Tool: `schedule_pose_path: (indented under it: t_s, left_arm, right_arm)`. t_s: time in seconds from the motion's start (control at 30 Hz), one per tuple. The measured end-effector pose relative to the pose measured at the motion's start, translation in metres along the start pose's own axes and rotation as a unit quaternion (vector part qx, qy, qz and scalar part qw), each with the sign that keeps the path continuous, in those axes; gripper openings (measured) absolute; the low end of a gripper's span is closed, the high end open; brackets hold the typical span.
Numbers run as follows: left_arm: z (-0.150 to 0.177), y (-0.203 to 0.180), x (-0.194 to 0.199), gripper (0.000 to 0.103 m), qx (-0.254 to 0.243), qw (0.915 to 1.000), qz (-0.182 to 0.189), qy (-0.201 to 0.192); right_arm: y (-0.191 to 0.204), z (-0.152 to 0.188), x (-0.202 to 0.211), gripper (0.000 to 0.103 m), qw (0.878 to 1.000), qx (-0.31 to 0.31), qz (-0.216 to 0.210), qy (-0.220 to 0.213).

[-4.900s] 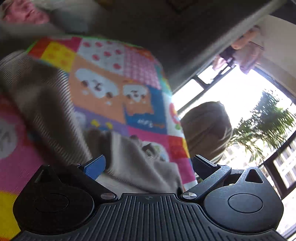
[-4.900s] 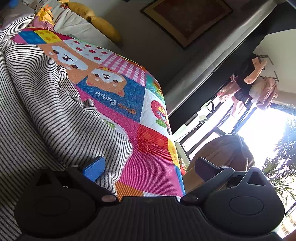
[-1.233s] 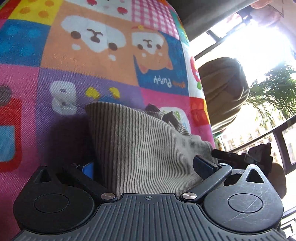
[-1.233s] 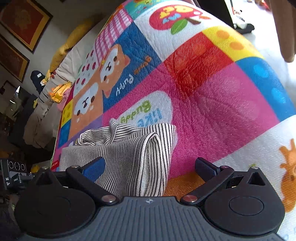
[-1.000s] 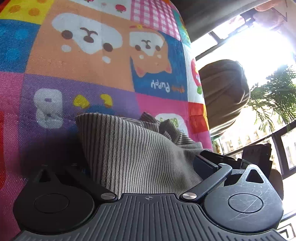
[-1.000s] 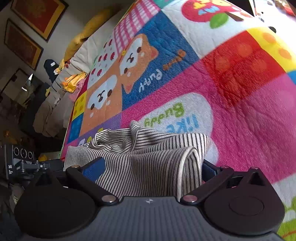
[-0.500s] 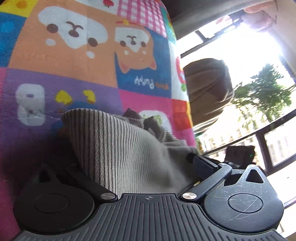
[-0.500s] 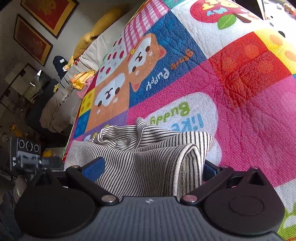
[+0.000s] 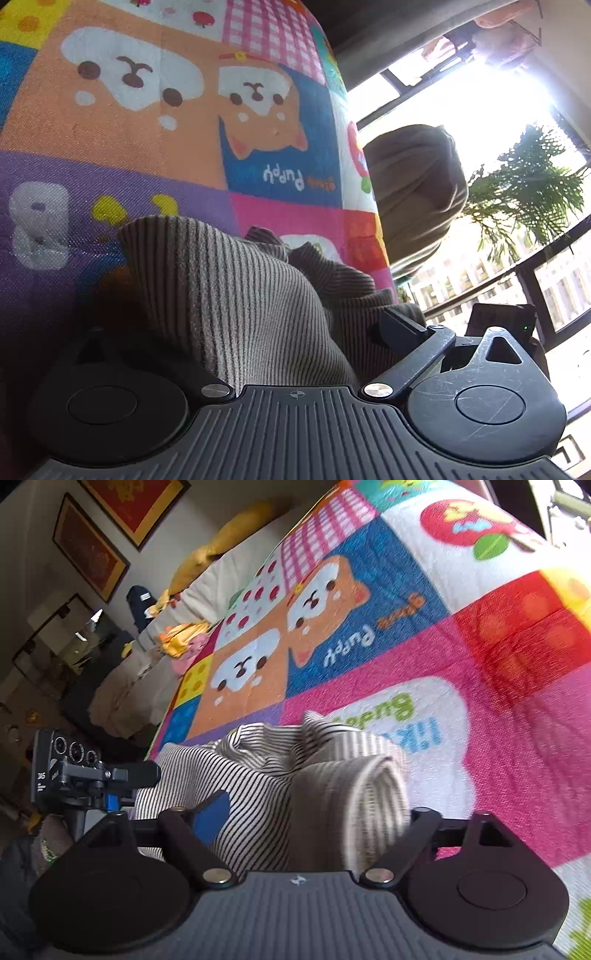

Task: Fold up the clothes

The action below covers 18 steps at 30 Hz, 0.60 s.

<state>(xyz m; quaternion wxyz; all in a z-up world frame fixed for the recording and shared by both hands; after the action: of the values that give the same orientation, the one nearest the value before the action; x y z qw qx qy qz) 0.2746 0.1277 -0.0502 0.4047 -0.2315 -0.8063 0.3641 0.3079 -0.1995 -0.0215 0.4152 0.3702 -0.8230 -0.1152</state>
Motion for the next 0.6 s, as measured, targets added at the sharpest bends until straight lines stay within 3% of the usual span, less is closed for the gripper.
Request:
schedule_pose_path:
  t_s: [0.03,0.17,0.23,0.3,0.37,0.4,0.47,0.6]
  left_arm:
    - [0.0,0.0,0.001,0.087,-0.006,1.0,-0.008,0.001]
    - [-0.003,0.008,0.004,0.076,-0.001,0.9995,-0.033,-0.001]
    - [-0.006,0.014,0.004,0.061,0.012,0.999,-0.042,-0.007]
    - [-0.007,0.018,0.005,0.056,0.02,0.9987,-0.045,-0.012]
    - [-0.007,0.019,0.007,0.048,0.019,0.9986,-0.046,-0.013]
    - [-0.006,0.016,0.01,0.039,0.01,0.9988,-0.046,-0.012]
    - [-0.002,0.005,0.023,0.026,-0.012,0.9995,-0.027,-0.012]
    - [0.02,-0.03,0.066,0.023,-0.076,0.9967,0.021,-0.016]
  right_arm:
    - [0.0,0.0,0.003,0.071,1.0,0.0,0.008,-0.006]
    - [-0.009,-0.003,0.013,0.067,0.999,-0.005,0.036,-0.023]
    - [-0.018,-0.003,0.01,0.057,0.999,-0.019,0.041,-0.021]
    - [-0.024,-0.001,0.006,0.051,0.998,-0.032,0.047,-0.017]
    - [-0.025,0.002,0.006,0.049,0.998,-0.031,0.041,-0.025]
    - [-0.021,0.004,0.011,0.047,0.999,-0.023,0.029,-0.034]
    - [-0.011,0.008,0.025,0.041,0.999,-0.002,0.01,-0.047]
    - [0.011,0.015,0.065,0.035,0.998,0.008,-0.013,-0.066]
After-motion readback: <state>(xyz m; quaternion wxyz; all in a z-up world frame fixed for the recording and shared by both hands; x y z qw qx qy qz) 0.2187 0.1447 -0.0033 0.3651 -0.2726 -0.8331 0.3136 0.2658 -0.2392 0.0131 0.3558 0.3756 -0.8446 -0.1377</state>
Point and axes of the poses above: each gripper's, at about its wrist camera, not at the fingertips, and x roughly against the way its jaws point, y to its left, z to its underside, the point moved 3 cm from there along -x, roughly the way its jaws point, and after that the axes turned 4 degrees about x, right-handed, at the moved point
